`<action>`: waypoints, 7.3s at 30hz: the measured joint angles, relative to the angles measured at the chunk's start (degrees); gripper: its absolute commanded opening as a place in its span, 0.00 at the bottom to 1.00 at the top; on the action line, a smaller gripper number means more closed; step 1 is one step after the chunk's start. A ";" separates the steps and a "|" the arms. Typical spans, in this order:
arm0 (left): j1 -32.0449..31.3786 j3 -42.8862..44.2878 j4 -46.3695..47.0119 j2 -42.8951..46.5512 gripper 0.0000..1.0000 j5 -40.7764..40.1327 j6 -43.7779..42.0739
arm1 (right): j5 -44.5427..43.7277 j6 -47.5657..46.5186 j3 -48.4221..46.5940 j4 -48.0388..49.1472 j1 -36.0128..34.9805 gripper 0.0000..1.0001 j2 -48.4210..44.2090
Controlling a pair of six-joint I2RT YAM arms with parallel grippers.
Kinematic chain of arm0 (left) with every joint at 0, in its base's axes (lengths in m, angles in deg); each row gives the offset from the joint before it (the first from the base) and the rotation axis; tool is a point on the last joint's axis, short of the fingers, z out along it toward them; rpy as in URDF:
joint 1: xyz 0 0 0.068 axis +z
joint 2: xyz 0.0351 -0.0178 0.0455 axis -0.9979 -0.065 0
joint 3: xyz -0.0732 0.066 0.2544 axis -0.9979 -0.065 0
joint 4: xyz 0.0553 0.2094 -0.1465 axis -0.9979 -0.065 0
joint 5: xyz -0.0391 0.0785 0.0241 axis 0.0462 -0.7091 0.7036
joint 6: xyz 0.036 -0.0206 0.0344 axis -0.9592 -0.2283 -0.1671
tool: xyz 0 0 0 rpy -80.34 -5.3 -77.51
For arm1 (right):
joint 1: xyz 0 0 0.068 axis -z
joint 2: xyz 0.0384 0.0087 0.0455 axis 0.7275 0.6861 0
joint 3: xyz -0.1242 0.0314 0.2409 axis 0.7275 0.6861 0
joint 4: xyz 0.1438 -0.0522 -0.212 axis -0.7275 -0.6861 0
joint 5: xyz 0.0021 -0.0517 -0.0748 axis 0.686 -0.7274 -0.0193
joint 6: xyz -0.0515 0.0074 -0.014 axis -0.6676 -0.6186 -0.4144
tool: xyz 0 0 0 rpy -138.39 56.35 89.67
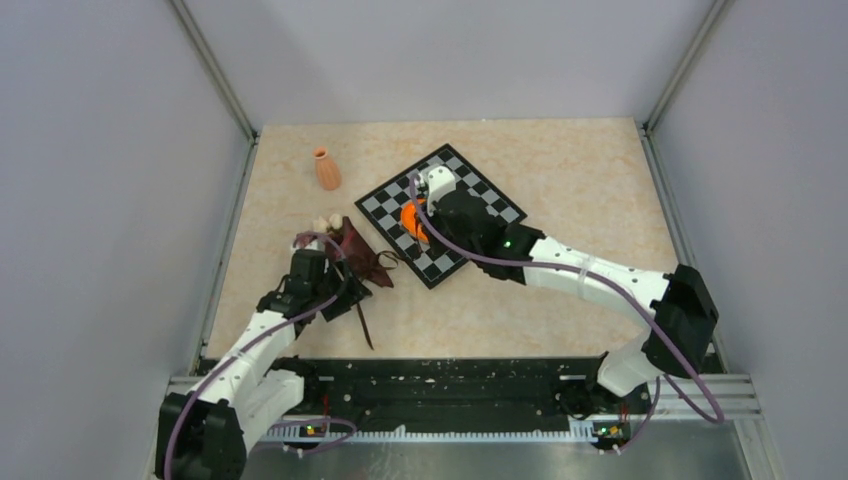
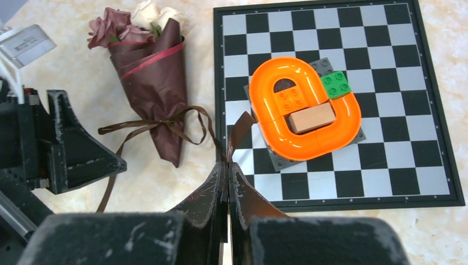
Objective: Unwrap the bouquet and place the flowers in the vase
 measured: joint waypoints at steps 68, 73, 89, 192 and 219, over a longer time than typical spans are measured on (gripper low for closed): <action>-9.16 1.99 2.38 -3.34 0.00 -17.66 4.26 | -6.60 -1.86 0.28 -3.78 7.74 0.00 0.33; -9.09 2.08 0.59 -3.76 0.00 -18.05 4.37 | -8.46 -1.84 0.42 -3.85 9.51 0.00 0.98; -6.80 2.95 -2.54 -8.00 0.00 -18.62 4.57 | -9.62 -0.39 5.09 -0.61 12.59 0.00 4.66; -1.86 -5.64 -1.99 13.27 0.48 -8.28 5.77 | 5.33 -3.19 13.25 10.38 22.45 0.00 10.99; -5.16 -8.81 5.31 6.49 0.00 -17.81 6.05 | 5.29 -3.19 13.22 10.27 22.45 0.00 10.99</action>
